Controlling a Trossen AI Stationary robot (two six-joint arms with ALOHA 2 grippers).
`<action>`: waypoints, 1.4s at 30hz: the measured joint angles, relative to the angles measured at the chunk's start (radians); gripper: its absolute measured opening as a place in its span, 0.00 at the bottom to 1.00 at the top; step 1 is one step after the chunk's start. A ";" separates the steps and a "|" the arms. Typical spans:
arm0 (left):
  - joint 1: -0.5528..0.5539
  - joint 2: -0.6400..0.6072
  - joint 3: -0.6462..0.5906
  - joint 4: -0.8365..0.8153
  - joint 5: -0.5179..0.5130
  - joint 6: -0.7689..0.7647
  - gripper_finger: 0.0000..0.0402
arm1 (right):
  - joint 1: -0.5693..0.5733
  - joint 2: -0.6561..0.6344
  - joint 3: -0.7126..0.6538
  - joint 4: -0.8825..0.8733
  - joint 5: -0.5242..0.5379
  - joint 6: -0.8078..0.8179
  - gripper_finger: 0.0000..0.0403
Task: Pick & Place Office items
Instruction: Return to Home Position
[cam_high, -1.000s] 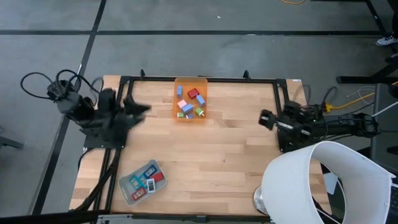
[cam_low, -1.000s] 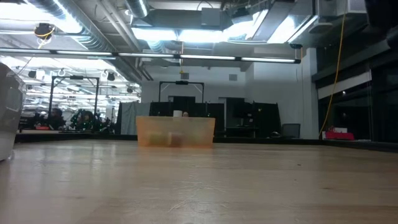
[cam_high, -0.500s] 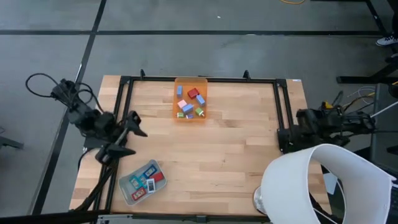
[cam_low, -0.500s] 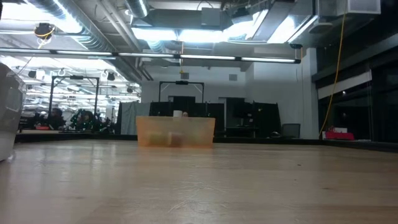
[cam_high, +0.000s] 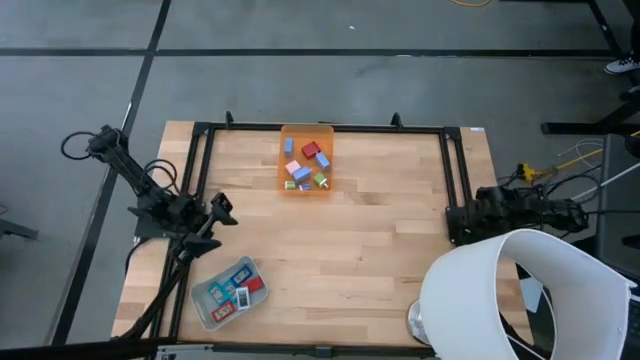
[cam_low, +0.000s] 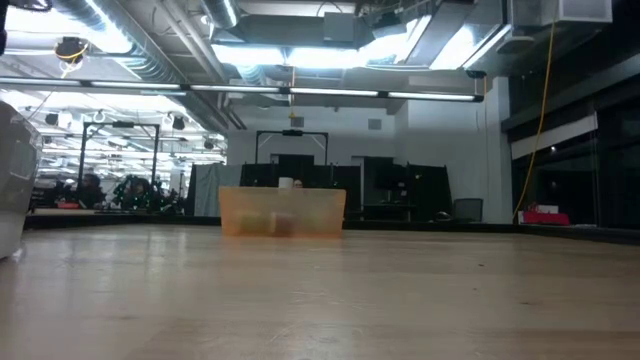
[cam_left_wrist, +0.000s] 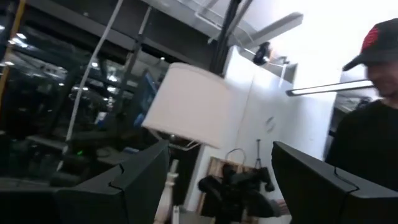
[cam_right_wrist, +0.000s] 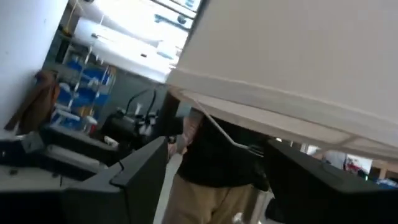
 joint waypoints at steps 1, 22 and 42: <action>-0.003 0.000 -0.023 0.027 -0.019 0.001 0.69 | -0.011 -0.010 0.001 -0.007 0.004 0.000 0.65; -0.011 0.004 -0.232 0.009 -0.080 -0.184 0.68 | -0.172 -0.013 0.001 -0.944 0.415 -0.609 0.65; -0.011 0.008 -0.232 -0.277 -0.013 -0.483 0.68 | -0.166 -0.001 0.002 -1.368 0.479 -0.738 0.65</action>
